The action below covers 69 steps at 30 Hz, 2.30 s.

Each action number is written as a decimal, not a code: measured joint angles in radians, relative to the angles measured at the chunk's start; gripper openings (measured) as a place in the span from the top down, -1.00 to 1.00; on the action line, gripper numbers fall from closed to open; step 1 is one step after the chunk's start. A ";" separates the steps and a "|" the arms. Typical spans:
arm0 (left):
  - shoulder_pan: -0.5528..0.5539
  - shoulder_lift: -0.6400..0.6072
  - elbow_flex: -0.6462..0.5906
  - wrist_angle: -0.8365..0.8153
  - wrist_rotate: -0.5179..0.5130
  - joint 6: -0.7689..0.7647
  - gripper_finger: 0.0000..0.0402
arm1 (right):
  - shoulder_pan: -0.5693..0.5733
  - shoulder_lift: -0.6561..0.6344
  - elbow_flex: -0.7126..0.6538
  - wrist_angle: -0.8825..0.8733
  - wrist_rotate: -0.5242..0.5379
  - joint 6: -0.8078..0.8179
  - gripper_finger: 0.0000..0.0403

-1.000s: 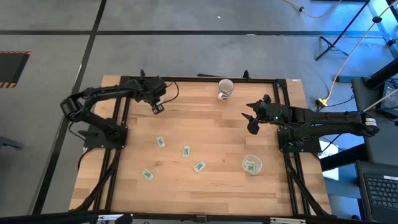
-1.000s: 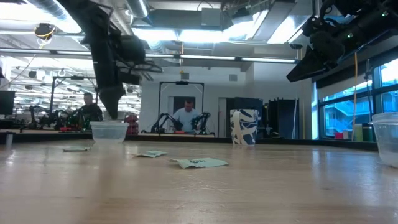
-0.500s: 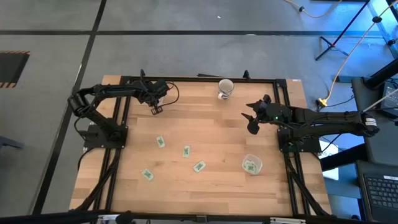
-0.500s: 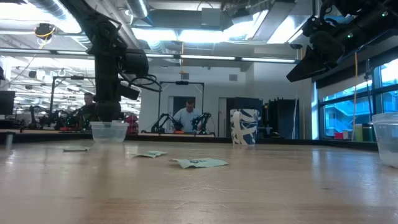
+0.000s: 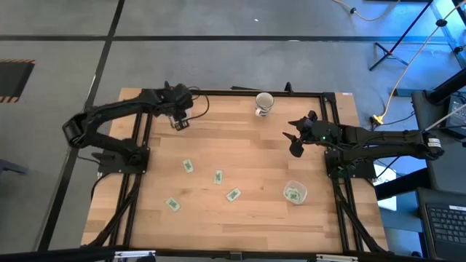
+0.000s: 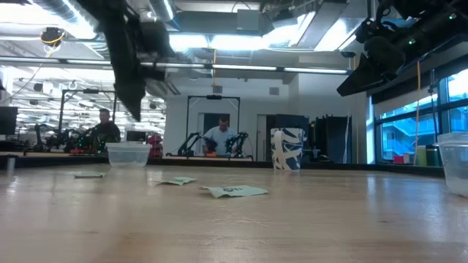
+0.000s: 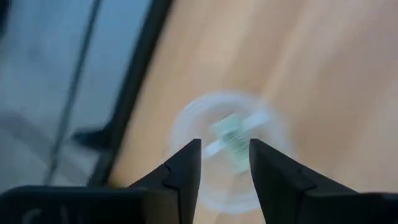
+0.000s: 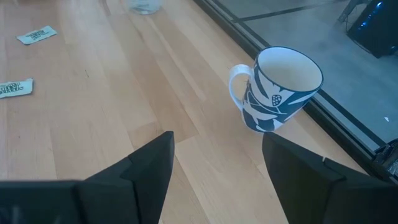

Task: Pick and place items into bin
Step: Put the white stevia packet into the top transparent bin

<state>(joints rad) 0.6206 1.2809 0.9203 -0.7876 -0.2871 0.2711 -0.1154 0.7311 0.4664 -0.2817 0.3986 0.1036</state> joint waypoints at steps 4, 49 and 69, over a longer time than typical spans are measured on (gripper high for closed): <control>-0.053 -0.081 0.001 0.013 0.249 0.012 0.26 | 0.000 0.000 0.000 0.000 0.000 0.000 -0.23; -0.665 0.136 -0.204 0.099 0.295 0.501 0.03 | 0.000 0.000 0.000 0.001 0.000 0.065 -0.23; -0.664 0.208 -0.254 0.176 0.322 0.571 0.03 | 0.000 0.000 0.000 0.001 0.000 0.076 -0.23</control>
<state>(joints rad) -0.0437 1.4892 0.6658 -0.6113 0.0348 0.8425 -0.1158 0.7307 0.4664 -0.2810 0.3988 0.1797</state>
